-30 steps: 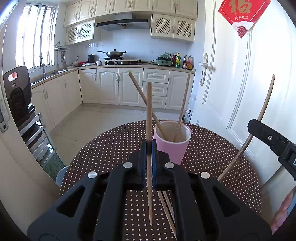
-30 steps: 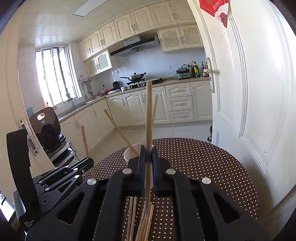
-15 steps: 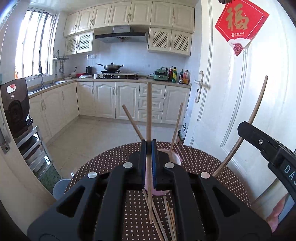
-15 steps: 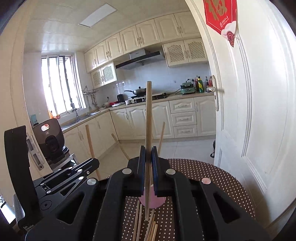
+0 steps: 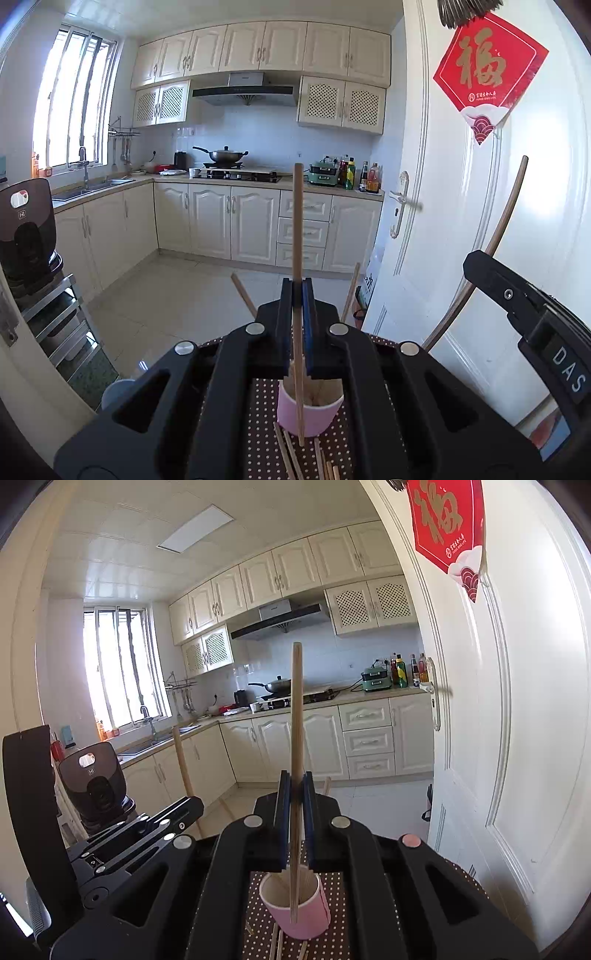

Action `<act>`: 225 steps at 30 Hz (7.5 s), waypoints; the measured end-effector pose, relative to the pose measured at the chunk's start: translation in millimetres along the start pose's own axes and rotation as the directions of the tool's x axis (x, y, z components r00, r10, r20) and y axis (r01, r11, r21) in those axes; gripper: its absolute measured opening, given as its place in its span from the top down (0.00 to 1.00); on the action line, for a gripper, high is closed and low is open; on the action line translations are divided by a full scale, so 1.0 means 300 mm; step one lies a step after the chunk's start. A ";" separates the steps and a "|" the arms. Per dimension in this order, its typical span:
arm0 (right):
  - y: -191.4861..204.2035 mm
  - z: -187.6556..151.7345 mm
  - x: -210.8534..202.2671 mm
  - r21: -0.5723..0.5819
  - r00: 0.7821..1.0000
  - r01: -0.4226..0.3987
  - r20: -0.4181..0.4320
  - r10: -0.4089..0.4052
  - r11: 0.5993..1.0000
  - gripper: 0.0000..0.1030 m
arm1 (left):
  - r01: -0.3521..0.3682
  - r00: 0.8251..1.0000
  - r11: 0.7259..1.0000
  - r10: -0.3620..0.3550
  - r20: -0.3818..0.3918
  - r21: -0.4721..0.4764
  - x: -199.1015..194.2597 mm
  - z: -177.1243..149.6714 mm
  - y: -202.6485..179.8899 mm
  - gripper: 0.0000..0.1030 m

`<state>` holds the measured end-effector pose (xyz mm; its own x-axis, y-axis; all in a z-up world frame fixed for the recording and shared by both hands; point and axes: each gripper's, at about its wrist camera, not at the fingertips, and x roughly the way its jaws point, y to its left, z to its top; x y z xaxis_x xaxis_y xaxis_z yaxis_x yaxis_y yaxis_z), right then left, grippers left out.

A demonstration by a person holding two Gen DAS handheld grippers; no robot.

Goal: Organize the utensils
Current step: 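Lower both chopsticks into the pink cup and open both grippers, then withdraw both open grippers up and away from the pink cup, then move both open grippers down to the chopstick pile beside the cup, then close the left gripper on a chopstick while the right gripper closes on another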

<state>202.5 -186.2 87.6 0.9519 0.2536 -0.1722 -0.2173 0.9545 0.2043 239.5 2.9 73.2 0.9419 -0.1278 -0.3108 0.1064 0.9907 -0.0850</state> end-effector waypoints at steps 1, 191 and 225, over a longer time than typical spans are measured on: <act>-0.002 0.005 0.006 0.000 1.000 0.001 0.003 -0.001 1.000 0.95 | -0.001 1.000 1.000 0.001 0.005 -0.001 0.003 0.007 -0.002 0.95; -0.008 -0.671 0.136 -0.099 0.762 0.254 -0.592 -0.262 0.962 0.28 | 0.019 0.863 0.989 -0.090 -0.497 -0.147 0.059 -0.733 0.214 0.22; -0.032 -0.678 0.074 -0.177 0.756 0.182 -0.604 -0.252 0.967 0.34 | 0.045 0.701 0.999 -0.017 -0.713 0.020 0.314 -0.638 0.140 0.29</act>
<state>181.7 -157.8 -114.2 0.6438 0.0455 -0.7638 -0.0757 0.9971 -0.0043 271.7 23.4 -140.9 0.4305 -0.1403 -0.8916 0.1552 0.9846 -0.0800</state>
